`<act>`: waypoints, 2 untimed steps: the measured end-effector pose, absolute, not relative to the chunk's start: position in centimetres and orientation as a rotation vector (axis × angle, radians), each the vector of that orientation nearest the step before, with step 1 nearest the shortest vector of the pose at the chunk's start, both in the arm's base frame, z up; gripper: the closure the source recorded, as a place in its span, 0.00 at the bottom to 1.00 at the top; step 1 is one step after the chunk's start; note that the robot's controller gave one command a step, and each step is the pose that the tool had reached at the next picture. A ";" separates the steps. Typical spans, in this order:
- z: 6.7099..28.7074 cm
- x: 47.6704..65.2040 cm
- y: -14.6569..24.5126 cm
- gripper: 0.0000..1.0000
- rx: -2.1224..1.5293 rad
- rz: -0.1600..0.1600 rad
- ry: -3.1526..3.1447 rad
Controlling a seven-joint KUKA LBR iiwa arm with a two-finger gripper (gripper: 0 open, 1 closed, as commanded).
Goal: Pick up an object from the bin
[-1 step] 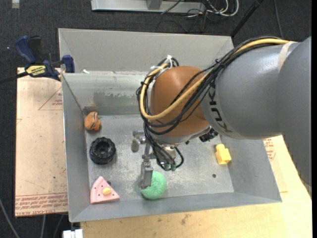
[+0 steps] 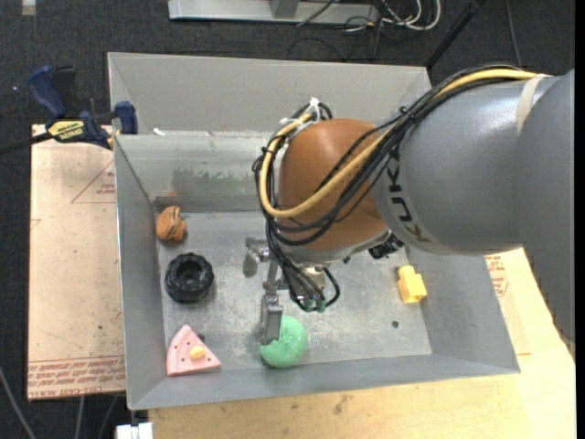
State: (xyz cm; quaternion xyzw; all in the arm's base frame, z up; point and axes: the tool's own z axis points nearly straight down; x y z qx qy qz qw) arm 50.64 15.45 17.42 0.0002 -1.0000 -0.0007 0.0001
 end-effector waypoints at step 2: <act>12.1 49.8 11.1 0.00 0.381 -0.001 -3.119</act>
Offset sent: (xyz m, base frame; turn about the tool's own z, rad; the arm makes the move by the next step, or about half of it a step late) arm -0.0115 -0.0497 -0.0617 -0.2623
